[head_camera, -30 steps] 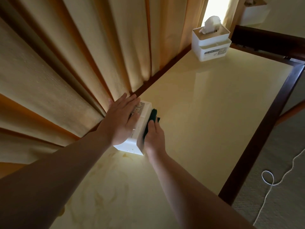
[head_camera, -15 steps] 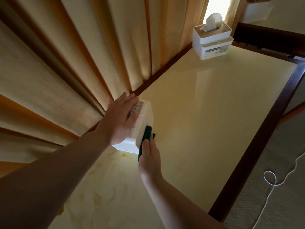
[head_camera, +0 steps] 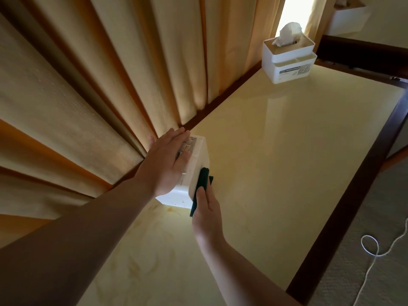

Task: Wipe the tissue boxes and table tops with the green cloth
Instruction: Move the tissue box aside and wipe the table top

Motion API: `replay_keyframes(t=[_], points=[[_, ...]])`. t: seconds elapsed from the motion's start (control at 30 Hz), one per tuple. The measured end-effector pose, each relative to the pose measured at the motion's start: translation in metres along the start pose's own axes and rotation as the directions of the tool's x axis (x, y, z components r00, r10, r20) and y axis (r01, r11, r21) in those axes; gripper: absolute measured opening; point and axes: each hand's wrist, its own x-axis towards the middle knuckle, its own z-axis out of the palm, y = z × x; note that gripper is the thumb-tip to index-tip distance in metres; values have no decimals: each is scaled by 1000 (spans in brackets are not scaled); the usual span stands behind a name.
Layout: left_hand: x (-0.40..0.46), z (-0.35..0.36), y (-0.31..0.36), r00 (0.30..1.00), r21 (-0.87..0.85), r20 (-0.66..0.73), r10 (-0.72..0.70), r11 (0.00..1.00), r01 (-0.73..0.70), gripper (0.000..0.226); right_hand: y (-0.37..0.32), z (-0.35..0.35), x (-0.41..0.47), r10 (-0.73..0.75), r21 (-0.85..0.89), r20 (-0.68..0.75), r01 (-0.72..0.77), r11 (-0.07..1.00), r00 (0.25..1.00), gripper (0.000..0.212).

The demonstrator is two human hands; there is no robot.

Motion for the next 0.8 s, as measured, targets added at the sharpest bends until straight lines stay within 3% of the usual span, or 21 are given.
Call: replay_keyframes(t=[0.2, 0.37, 0.47, 0.6, 0.7, 0.8], points=[[-2, 2, -1, 999, -109, -5, -54, 993, 53, 62, -42, -1, 13, -71, 39, 35, 70, 997, 997, 41], [-4, 0, 0, 998, -174, 13, -55, 983, 56, 72, -78, 8, 50, -129, -58, -16, 128, 990, 991, 47], [-8, 1, -2, 999, -206, 22, -39, 978, 43, 78, -92, 4, 57, -205, -166, 50, 210, 963, 978, 39], [-9, 0, 1, 996, -300, 25, -83, 950, 87, 84, -88, -11, 38, -327, -366, 202, 381, 849, 923, 40], [-8, -1, 4, 994, -333, 30, -109, 936, 113, 87, -74, -15, 12, -444, -355, 211, 492, 795, 871, 37], [-8, -1, 6, 993, -349, 27, -114, 930, 116, 85, -55, -13, -3, -458, -308, 164, 487, 817, 873, 41]])
